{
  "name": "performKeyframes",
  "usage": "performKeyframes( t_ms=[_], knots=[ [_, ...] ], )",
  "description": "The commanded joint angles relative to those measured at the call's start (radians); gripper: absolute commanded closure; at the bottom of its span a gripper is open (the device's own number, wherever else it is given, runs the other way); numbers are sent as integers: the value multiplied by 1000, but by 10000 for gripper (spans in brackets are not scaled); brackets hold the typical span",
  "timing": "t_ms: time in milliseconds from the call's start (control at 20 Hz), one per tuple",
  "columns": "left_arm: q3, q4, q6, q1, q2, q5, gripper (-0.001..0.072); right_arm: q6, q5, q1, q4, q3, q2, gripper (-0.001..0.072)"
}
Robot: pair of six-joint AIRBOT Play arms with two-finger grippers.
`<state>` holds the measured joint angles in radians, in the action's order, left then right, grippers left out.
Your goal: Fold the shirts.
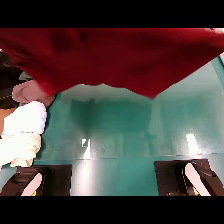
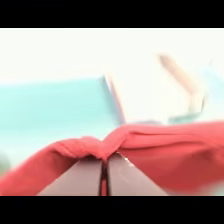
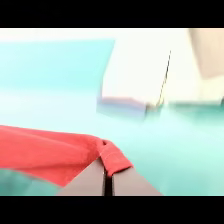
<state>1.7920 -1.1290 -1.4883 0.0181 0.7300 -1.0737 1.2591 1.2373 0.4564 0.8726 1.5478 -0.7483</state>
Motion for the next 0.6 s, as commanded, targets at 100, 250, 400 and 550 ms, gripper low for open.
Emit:
performKeyframes(
  t_ms=[100,250,400,550],
  knots=[
    [325,-51,-31,5,-12,41,685,29,35,112,3,323,25,698],
    [257,-97,-74,5,-11,16,685,84,116,120,73,437,-27,698],
    [66,-98,-83,5,23,-15,685,114,191,55,71,477,-118,699],
    [-88,-89,-81,5,147,-90,684,150,270,-39,74,387,-232,699]
  ],
)
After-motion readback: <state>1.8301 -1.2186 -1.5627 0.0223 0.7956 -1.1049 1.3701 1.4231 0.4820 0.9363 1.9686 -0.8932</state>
